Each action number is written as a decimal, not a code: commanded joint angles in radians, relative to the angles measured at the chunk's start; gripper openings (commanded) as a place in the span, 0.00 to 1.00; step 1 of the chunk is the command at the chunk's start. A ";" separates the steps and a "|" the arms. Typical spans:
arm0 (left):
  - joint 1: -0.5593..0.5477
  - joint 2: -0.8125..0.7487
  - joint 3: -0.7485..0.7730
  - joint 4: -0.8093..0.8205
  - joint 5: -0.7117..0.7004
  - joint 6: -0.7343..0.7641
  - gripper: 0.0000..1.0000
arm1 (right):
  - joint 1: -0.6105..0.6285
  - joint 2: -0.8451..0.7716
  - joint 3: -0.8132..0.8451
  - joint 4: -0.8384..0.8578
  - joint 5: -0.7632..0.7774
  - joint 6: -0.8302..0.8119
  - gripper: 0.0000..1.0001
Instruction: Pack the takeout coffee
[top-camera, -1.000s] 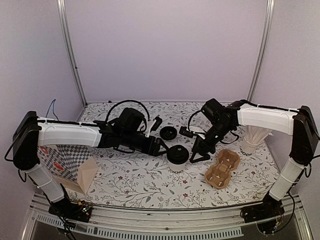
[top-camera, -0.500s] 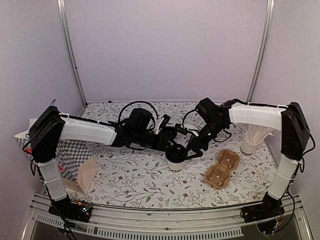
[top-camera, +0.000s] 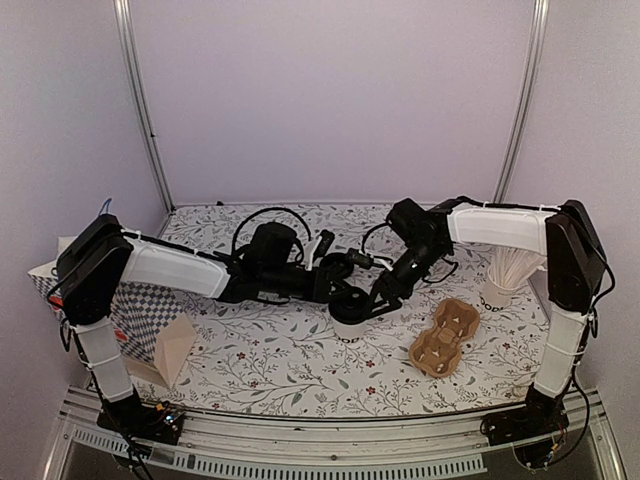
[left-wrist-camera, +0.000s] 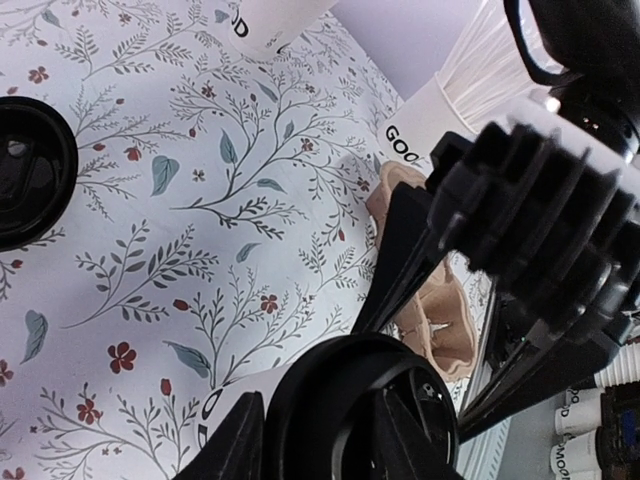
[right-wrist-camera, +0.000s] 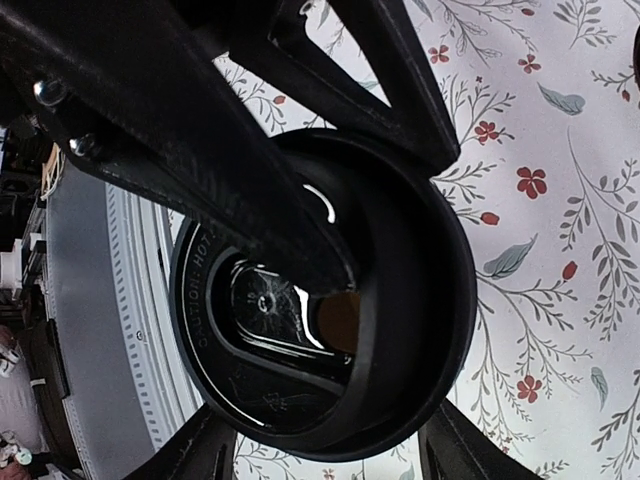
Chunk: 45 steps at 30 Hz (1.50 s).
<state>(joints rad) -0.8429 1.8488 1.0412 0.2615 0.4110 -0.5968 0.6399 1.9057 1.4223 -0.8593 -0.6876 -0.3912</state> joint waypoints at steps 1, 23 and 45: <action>-0.012 0.024 -0.047 -0.153 -0.002 0.002 0.41 | -0.016 0.029 0.017 0.038 0.189 -0.022 0.65; -0.017 -0.289 0.080 -0.293 -0.264 0.143 0.64 | 0.089 -0.209 0.069 0.003 0.281 -0.213 0.82; -0.015 -0.522 -0.073 -0.385 -0.406 0.142 0.66 | 0.237 0.008 0.205 -0.025 0.487 -0.212 0.91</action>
<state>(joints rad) -0.8509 1.3502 0.9783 -0.1078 0.0273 -0.4675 0.8711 1.8896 1.5970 -0.8753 -0.2562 -0.6102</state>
